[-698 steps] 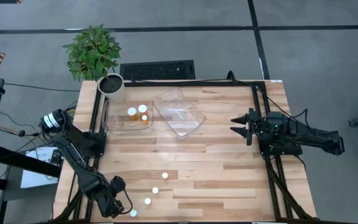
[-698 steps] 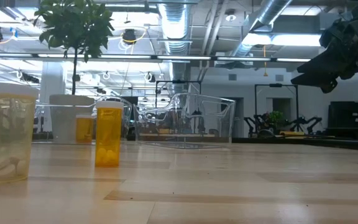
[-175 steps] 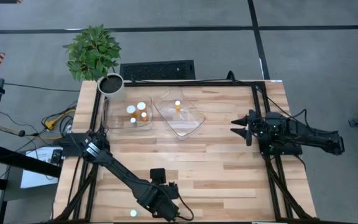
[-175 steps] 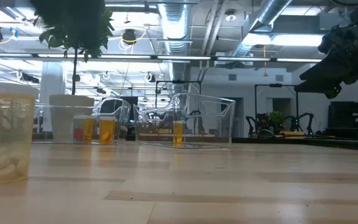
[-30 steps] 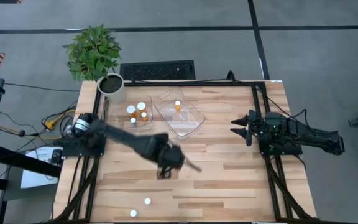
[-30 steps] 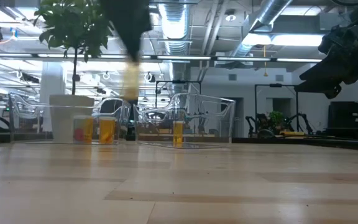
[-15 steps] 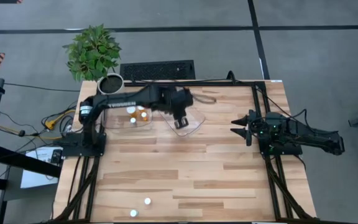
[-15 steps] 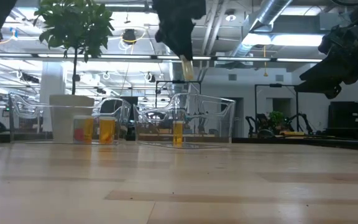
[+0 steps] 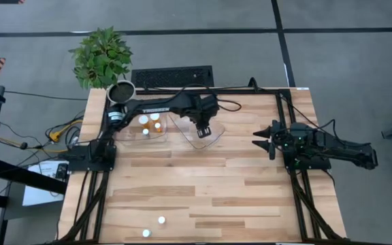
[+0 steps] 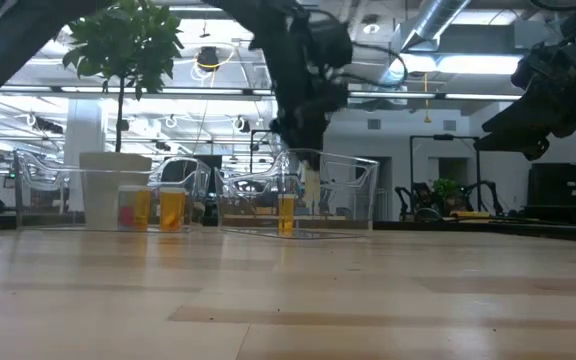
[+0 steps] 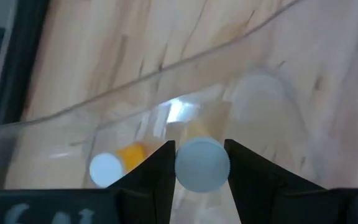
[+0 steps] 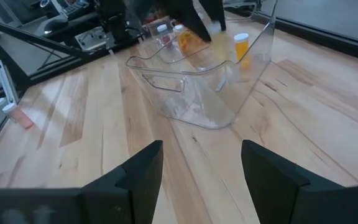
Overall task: Pick and place medicine bottles into bin by pill shape (circle, oval)
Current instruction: Put the small yellow tablet bottle into the right transparent bin
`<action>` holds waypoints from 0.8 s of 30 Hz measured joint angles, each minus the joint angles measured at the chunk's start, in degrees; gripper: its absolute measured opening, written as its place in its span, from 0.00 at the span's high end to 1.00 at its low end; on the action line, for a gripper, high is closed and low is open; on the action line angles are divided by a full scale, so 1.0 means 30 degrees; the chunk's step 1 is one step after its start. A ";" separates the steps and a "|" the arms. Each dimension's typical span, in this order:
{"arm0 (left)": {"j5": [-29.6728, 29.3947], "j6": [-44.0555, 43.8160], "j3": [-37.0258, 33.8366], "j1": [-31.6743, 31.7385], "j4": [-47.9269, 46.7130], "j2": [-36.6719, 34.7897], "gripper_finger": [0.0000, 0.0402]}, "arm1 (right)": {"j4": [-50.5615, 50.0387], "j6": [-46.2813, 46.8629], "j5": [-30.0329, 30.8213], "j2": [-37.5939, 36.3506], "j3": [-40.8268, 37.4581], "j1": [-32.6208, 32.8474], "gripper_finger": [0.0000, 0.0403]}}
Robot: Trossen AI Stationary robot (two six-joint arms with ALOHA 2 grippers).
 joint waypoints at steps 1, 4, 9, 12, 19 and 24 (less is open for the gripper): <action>0.0023 0.0019 0.0000 0.0065 -0.0002 0.0218 0.70 | 0.0044 0.0000 0.0000 0.0000 0.0000 0.0000 0.44; 0.0048 0.0017 -0.0010 0.0357 0.0285 0.0581 0.70 | 0.0029 0.0000 -0.0001 0.0000 0.0000 0.0000 0.44; 0.0331 -0.0137 0.0029 0.0825 0.0878 0.0465 0.70 | 0.0021 0.0000 0.0000 0.0000 0.0000 0.0000 0.44; 0.1146 -0.0414 -0.0012 0.1088 0.0789 0.0479 0.70 | 0.0037 0.0000 0.0000 0.0000 0.0000 0.0000 0.44; 0.1883 -0.0600 -0.0141 0.1106 0.1157 0.1373 0.70 | -0.0009 0.0000 -0.0007 0.0000 0.0000 0.0000 0.44; 0.1959 -0.0600 -0.0160 0.1089 0.0790 0.1725 0.70 | 0.0003 0.0000 -0.0007 -0.0003 0.0007 0.0016 0.44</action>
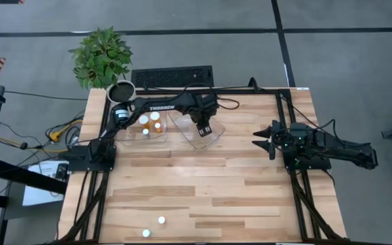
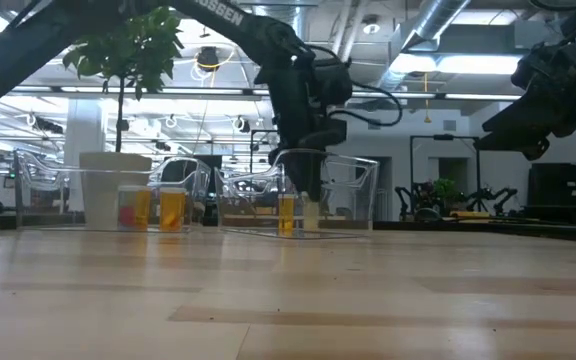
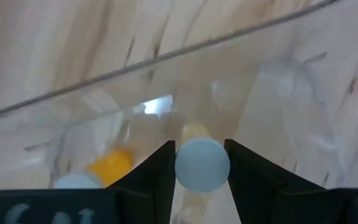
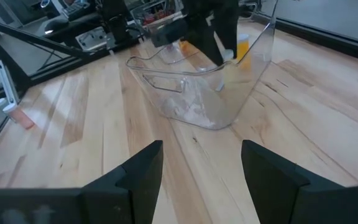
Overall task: Pick and place medicine bottles into bin by pill shape (circle, oval)
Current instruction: Put the small yellow tablet bottle into the right transparent bin
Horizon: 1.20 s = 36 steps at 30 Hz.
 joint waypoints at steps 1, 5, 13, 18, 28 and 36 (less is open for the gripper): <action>0.0000 -0.0001 0.0003 0.0000 0.0107 -0.0003 0.70 | 0.0004 0.0000 0.0000 -0.0004 0.0000 0.0003 0.44; -0.0010 0.0007 0.0042 0.0000 -0.0046 -0.0064 0.70 | 0.0013 0.0000 0.0000 0.0003 0.0000 -0.0002 0.44; -0.0009 0.0071 0.0036 0.0002 -0.0075 -0.0029 0.68 | 0.0019 0.0000 0.0000 0.0003 0.0007 -0.0002 0.44; 0.0160 0.0102 0.0036 0.0007 -0.0446 -0.0029 0.68 | 0.0019 0.0000 0.0000 0.0003 0.0007 -0.0002 0.44; 0.0242 0.0310 0.0036 0.0007 -0.0419 -0.0022 0.68 | 0.0015 0.0000 0.0000 0.0003 0.0015 -0.0002 0.44; 0.0321 0.0669 0.0029 0.0007 -0.0344 -0.0015 0.63 | 0.0012 0.0000 0.0000 0.0003 0.0022 -0.0002 0.44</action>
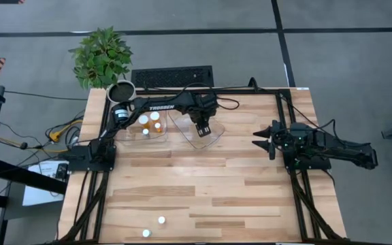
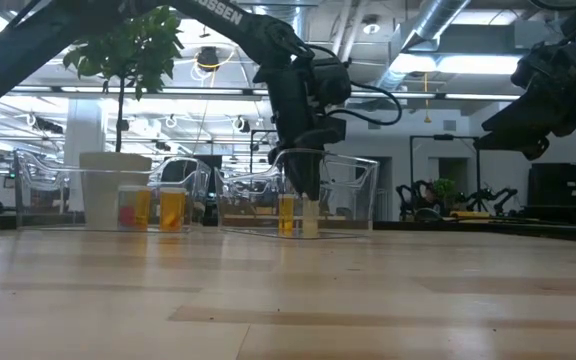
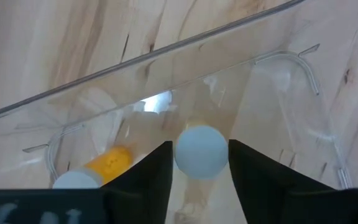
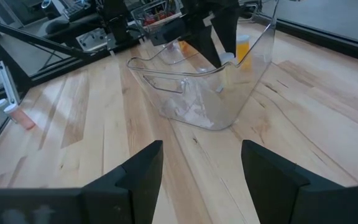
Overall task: Pick and place medicine bottles into bin by pill shape (circle, oval)
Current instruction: Put the small yellow tablet bottle into the right transparent bin, then put the small red tablet bottle into the right transparent bin
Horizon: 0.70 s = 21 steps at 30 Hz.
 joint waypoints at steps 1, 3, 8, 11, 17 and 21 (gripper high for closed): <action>-0.0001 0.0022 0.0000 0.0000 0.0007 0.0000 0.62 | 0.0000 0.0000 0.0000 0.0000 0.0000 0.0000 0.44; -0.0075 -0.0005 0.0000 0.0000 0.0000 0.0000 0.58 | 0.0000 0.0000 0.0000 0.0000 0.0000 0.0000 0.44; -0.0328 -0.0028 -0.0007 0.0000 0.0000 0.0000 0.52 | 0.0000 0.0000 0.0000 0.0000 0.0000 0.0000 0.44; -0.0335 -0.0003 -0.0004 0.0003 0.0000 0.0000 0.49 | 0.0000 0.0000 0.0000 0.0000 0.0000 0.0000 0.44; -0.0365 0.0259 -0.0003 0.0000 -0.0131 -0.0094 0.44 | -0.0001 0.0000 0.0000 0.0000 0.0000 0.0000 0.44; -0.0890 0.0399 -0.0007 0.0000 -0.0226 -0.0454 0.42 | 0.0000 0.0000 -0.0007 0.0000 0.0000 0.0000 0.44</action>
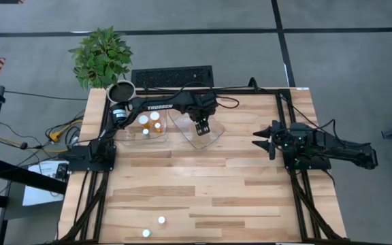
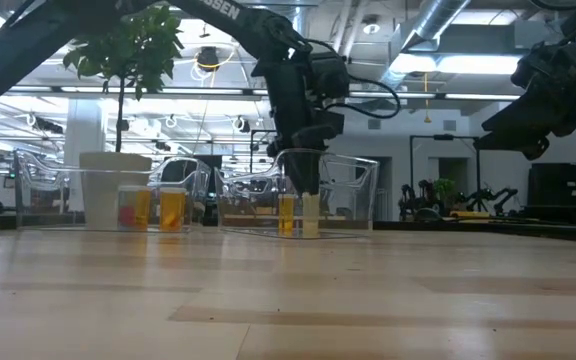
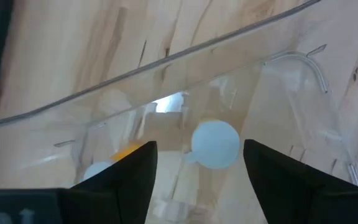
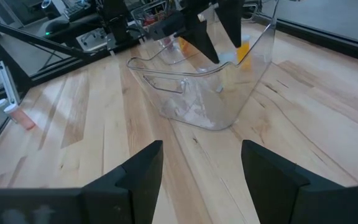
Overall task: Pick and place medicine bottles into bin by pill shape (circle, oval)
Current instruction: Put the small red tablet bottle into the right transparent bin
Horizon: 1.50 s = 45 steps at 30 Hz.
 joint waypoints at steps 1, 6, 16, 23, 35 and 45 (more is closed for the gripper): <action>-0.0027 0.0075 0.0006 0.0000 -0.0006 -0.0074 0.41 | -0.0005 0.0000 0.0000 0.0000 0.0000 0.0000 0.44; -0.0084 -0.0038 0.0000 -0.0083 -0.0373 -0.0486 0.40 | 0.0000 0.0000 0.0000 -0.0005 0.0000 0.0000 0.44; -0.0023 -0.0447 0.0030 -0.1457 -0.3380 -0.2130 0.40 | -0.0032 0.0005 0.0000 -0.0007 0.0000 -0.0015 0.44; 0.1182 -0.2927 0.0037 -0.4764 -0.5471 -0.4174 0.40 | -0.0022 0.0007 0.0000 -0.0007 0.0000 -0.0022 0.44; -0.0807 -1.1991 -0.0610 -1.4443 -0.4893 -0.4591 0.40 | -0.0022 0.0007 0.0000 -0.0007 0.0000 -0.0015 0.44; -0.3521 -1.8959 -0.0758 -1.9530 -0.4265 -0.3968 0.40 | -0.0029 0.0007 0.0007 0.0000 0.0000 -0.0015 0.44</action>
